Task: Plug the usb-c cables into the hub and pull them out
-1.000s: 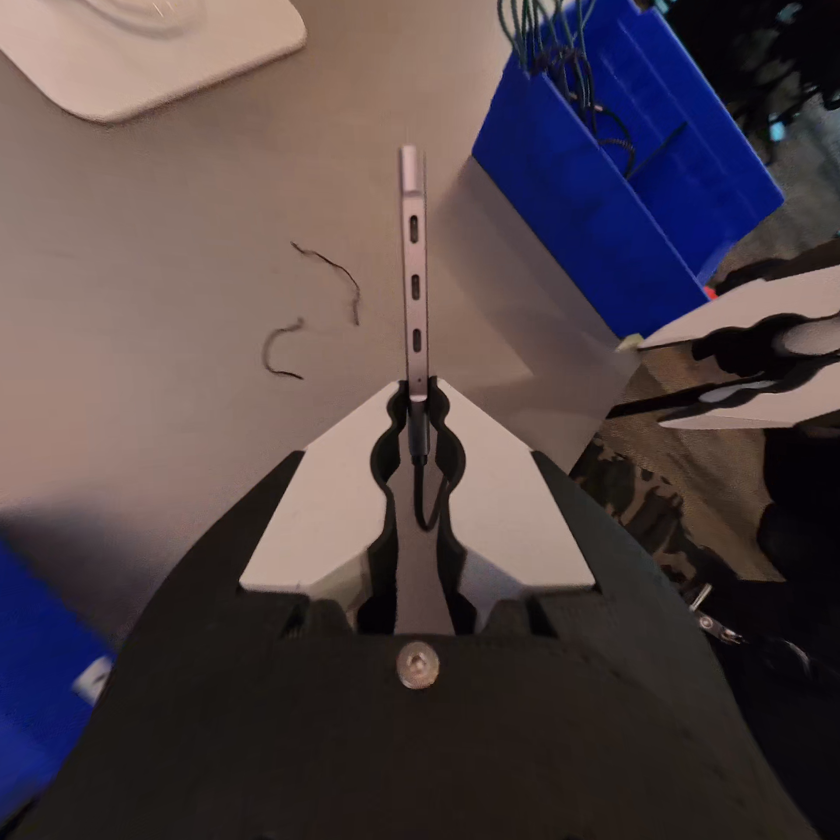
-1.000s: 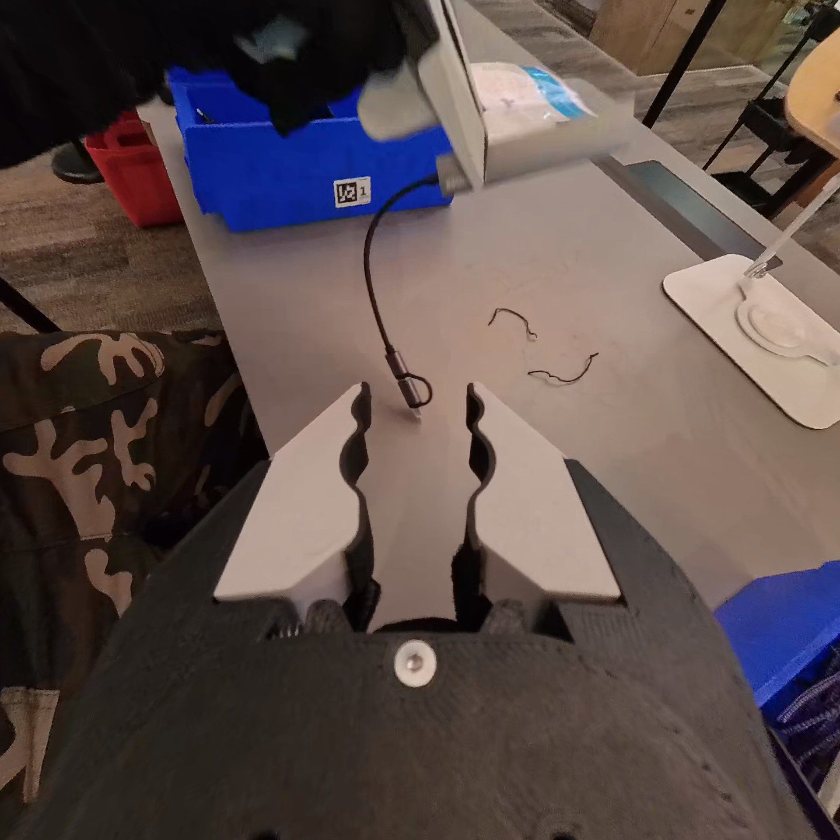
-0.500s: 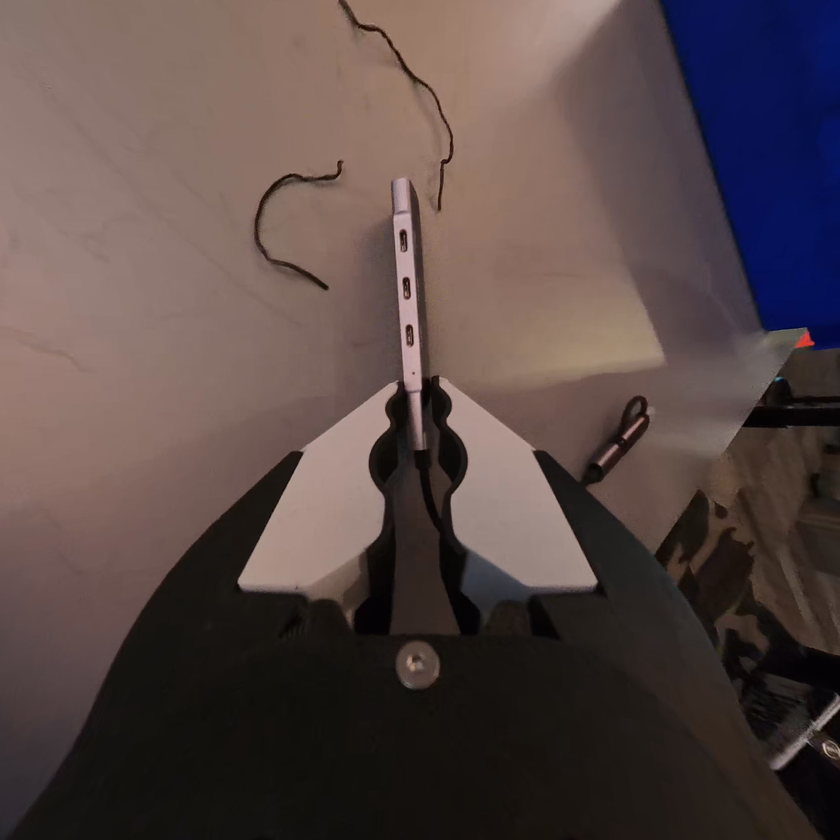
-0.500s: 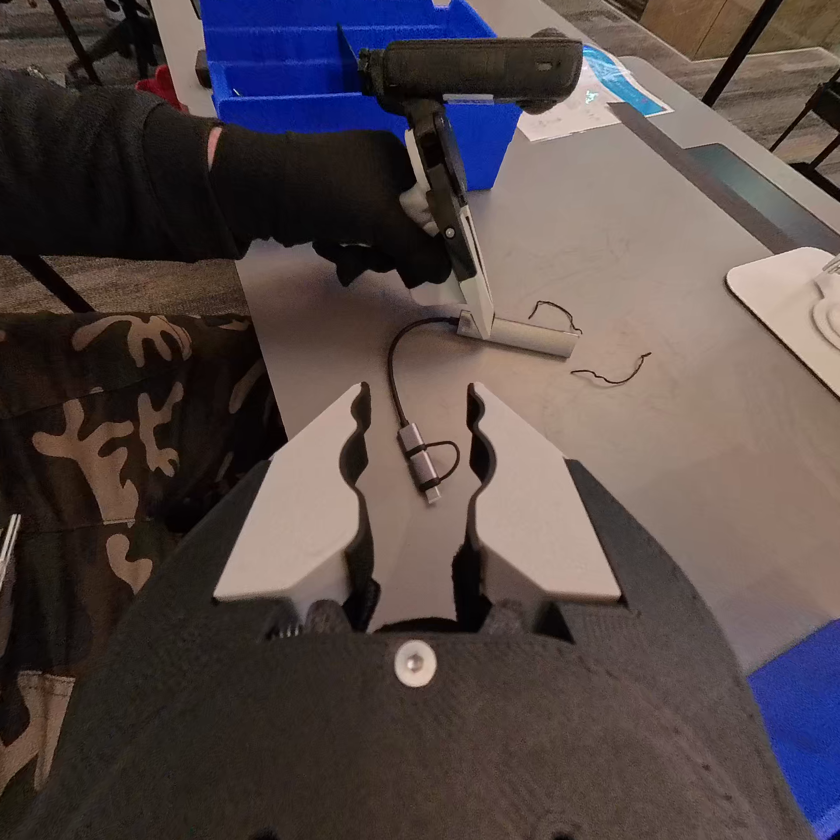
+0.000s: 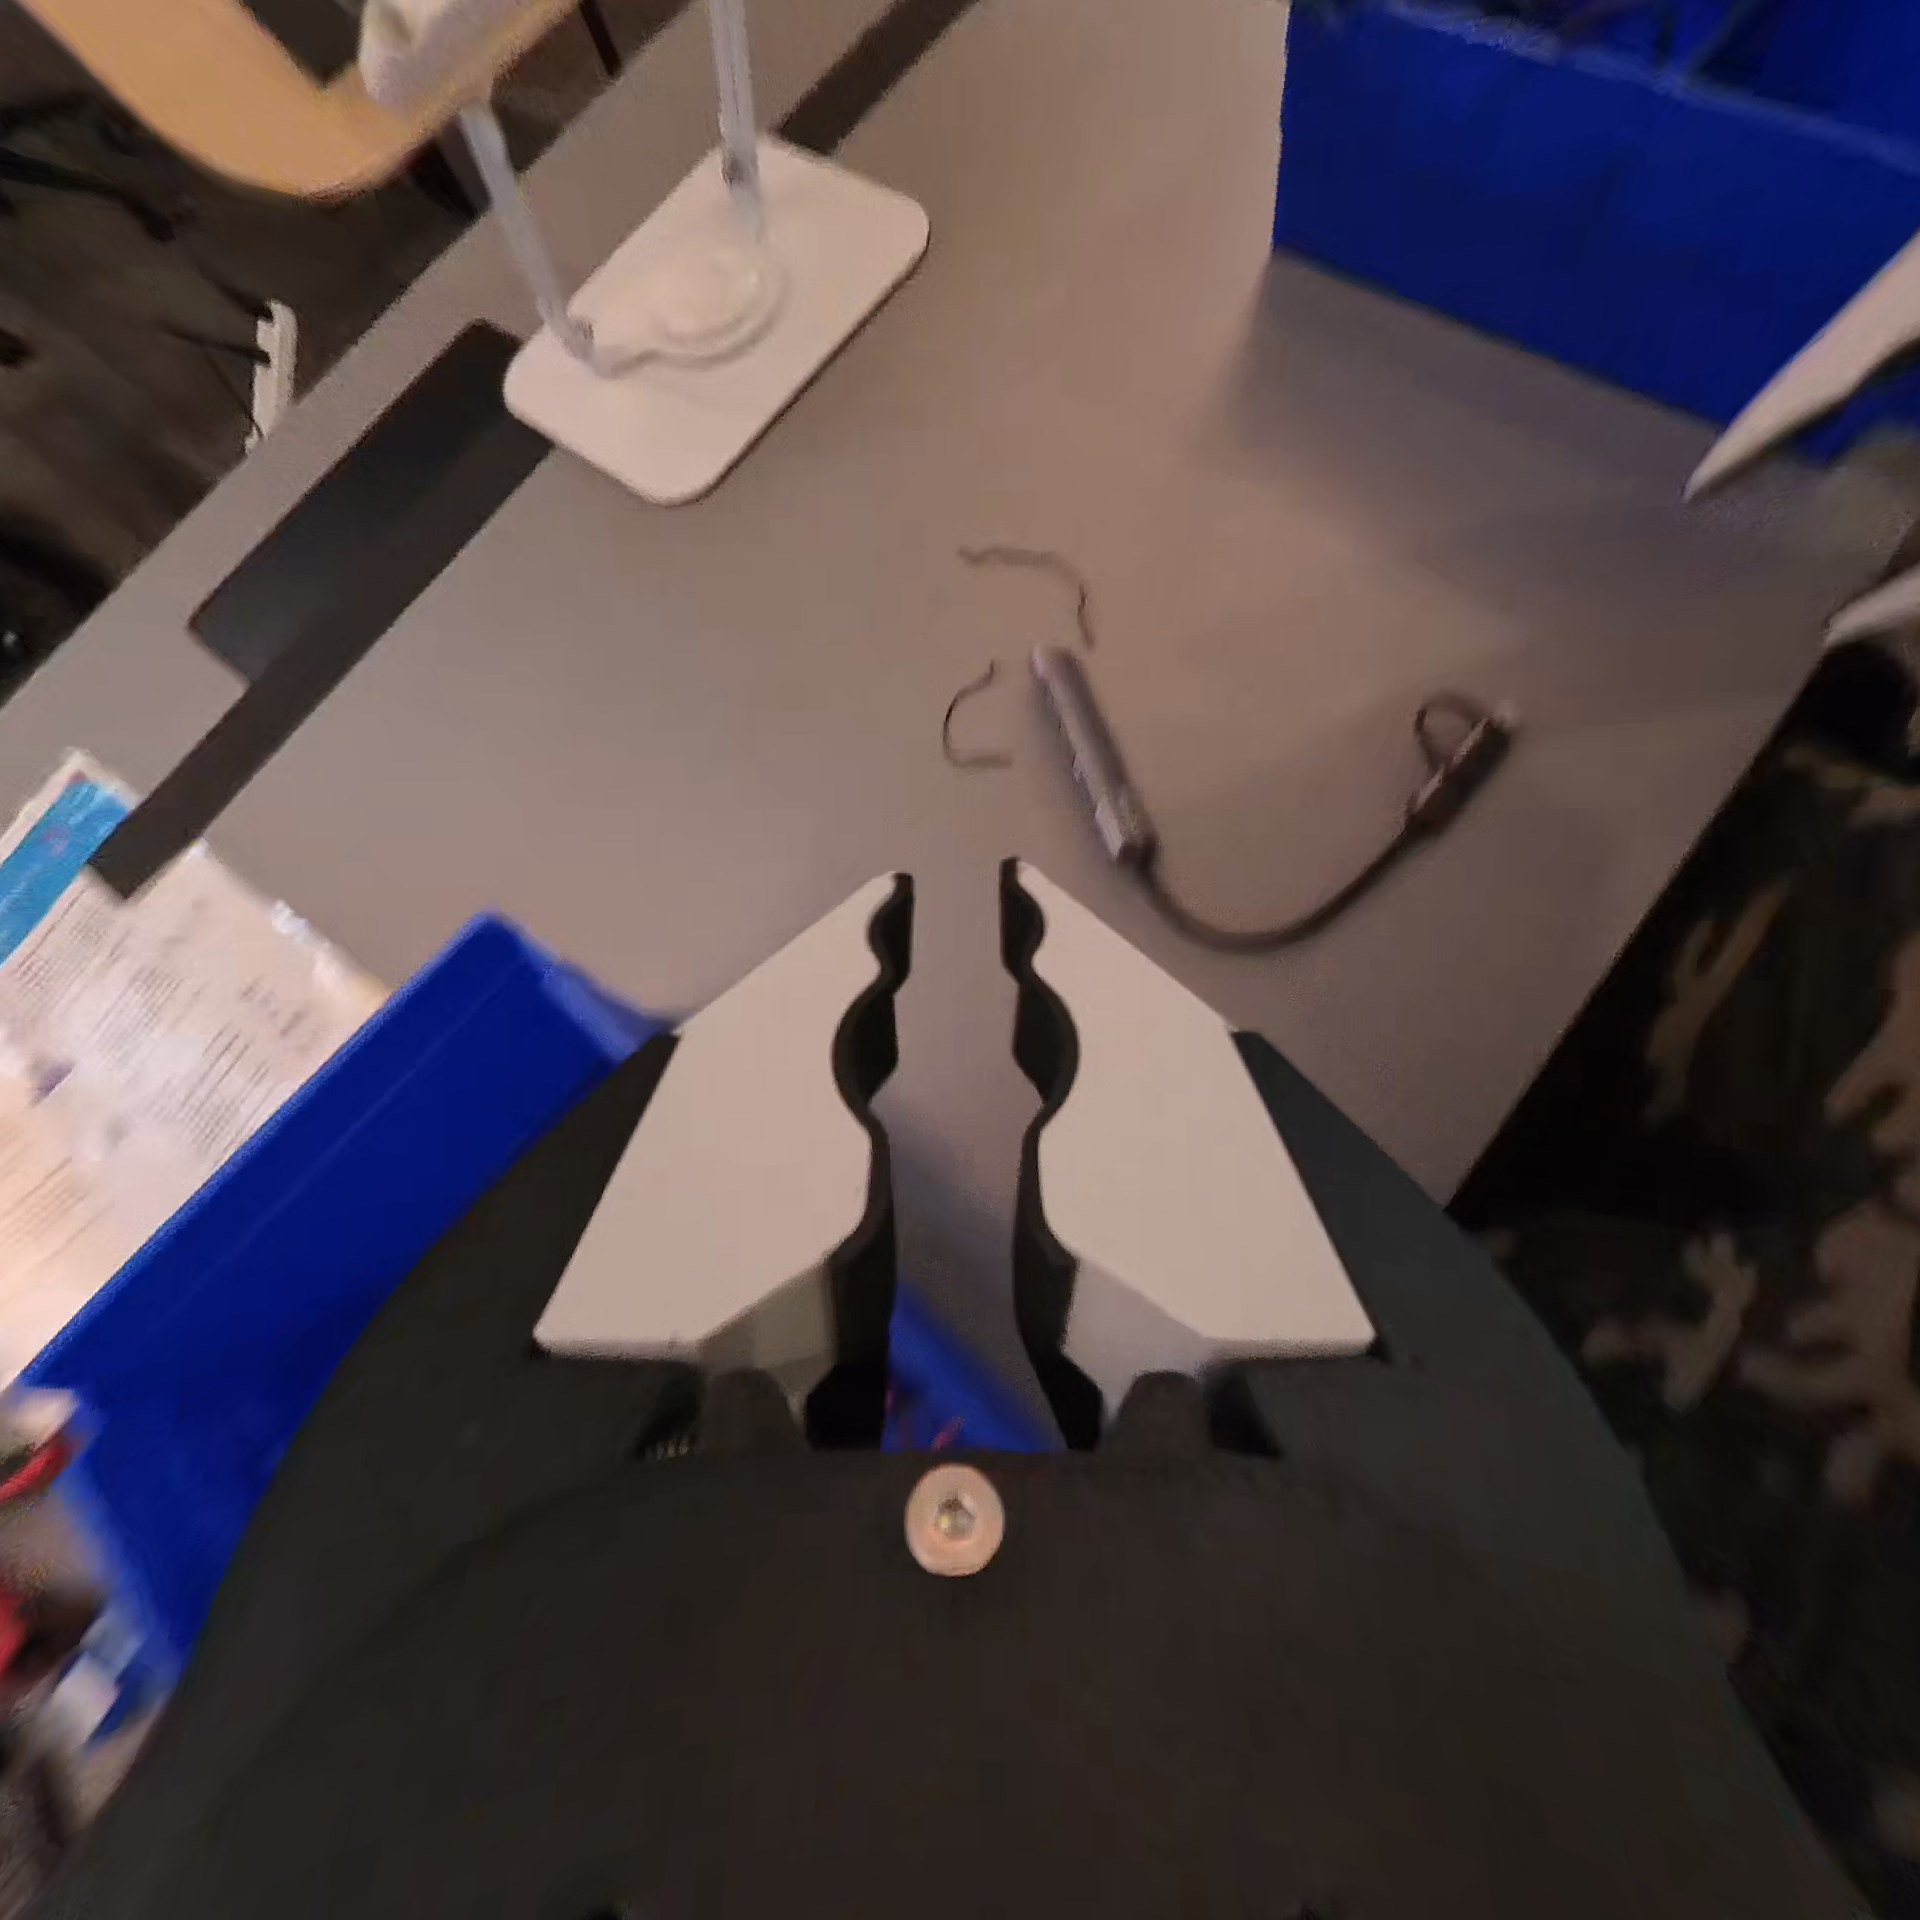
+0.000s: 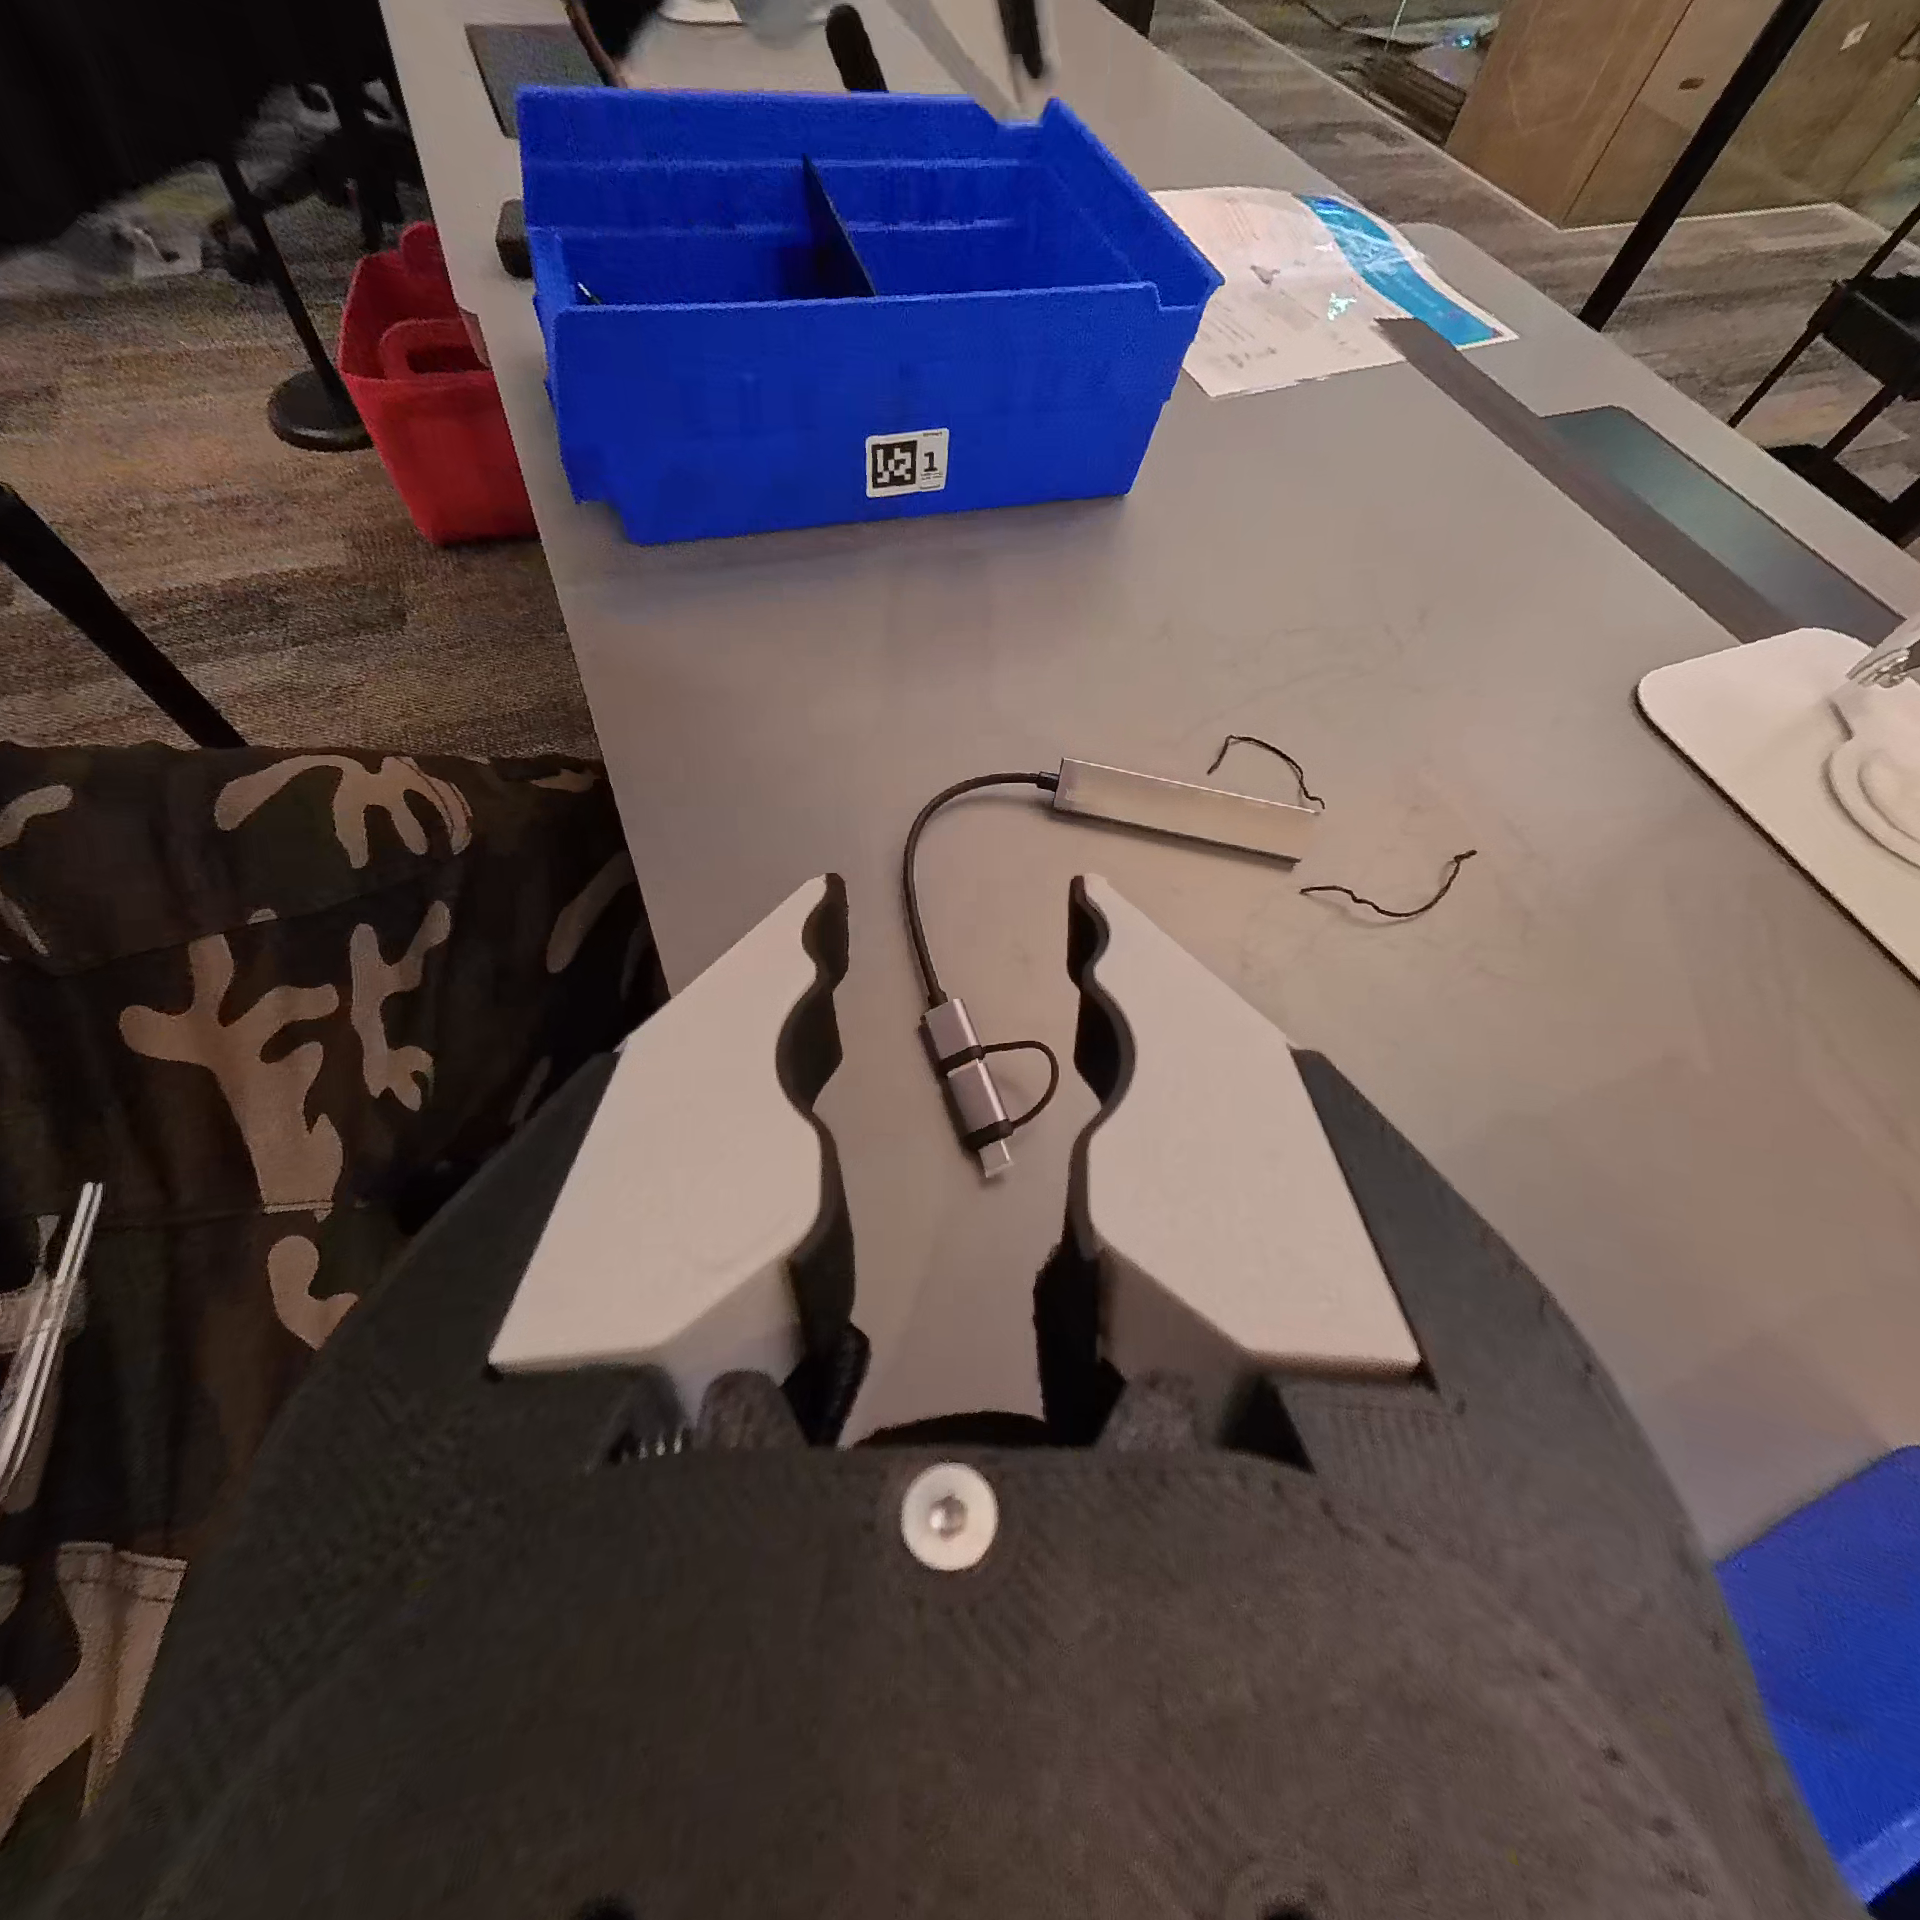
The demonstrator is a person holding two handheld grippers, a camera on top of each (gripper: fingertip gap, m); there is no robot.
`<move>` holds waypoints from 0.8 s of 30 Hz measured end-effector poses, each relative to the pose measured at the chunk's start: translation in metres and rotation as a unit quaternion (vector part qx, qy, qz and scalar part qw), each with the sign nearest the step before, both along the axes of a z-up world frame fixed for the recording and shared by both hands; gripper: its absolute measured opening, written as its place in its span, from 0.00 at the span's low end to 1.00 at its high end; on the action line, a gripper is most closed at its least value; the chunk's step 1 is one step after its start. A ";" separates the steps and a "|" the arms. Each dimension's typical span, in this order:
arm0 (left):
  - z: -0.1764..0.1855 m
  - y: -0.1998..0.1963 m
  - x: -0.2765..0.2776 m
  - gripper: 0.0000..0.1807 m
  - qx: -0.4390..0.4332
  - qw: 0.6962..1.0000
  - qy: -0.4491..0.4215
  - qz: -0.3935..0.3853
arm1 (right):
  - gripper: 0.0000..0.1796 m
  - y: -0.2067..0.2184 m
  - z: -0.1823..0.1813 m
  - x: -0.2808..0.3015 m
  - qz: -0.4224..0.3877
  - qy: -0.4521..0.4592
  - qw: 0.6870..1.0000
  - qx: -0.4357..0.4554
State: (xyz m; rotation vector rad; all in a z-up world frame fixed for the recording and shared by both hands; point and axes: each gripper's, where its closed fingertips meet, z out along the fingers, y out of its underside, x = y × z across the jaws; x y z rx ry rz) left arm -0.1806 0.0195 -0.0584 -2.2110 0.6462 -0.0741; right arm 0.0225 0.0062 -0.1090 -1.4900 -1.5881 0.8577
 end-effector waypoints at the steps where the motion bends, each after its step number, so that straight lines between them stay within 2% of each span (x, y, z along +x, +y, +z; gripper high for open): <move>1: -0.002 -0.015 -0.024 0.07 -0.025 0.999 0.019 0.016 | 0.22 -0.001 0.000 0.000 0.001 0.001 1.000 0.000; 4: -0.034 -0.073 -0.087 0.10 -0.148 0.985 0.075 0.040 | 0.22 -0.003 0.002 -0.001 0.005 0.004 1.000 -0.001; 7: -0.079 -0.123 -0.130 0.12 -0.259 0.958 0.117 0.050 | 0.22 -0.006 0.004 -0.004 0.011 0.005 1.000 -0.002; 11: -0.131 -0.157 -0.161 0.15 -0.349 0.927 0.131 0.044 | 0.23 -0.012 0.003 -0.007 0.020 -0.004 1.000 0.002; 13: -0.149 -0.166 -0.159 0.17 -0.380 0.920 0.088 0.027 | 0.23 -0.015 0.003 -0.008 0.023 -0.009 1.000 0.005; 16: -0.169 -0.171 -0.166 0.18 -0.404 0.911 0.086 0.014 | 0.23 -0.018 0.003 -0.008 0.025 -0.012 1.000 0.007; 19: -0.178 -0.168 -0.165 0.13 -0.406 0.911 0.070 0.004 | 0.23 -0.018 0.004 -0.008 0.025 -0.011 1.000 0.003; 21: -0.174 -0.163 -0.168 0.06 -0.385 0.919 0.081 0.002 | 0.23 -0.018 0.004 -0.008 0.024 -0.013 1.000 0.004; 24: -0.165 -0.160 -0.172 0.04 -0.353 0.932 0.080 0.013 | 0.23 -0.018 0.004 -0.010 0.026 -0.013 1.000 0.006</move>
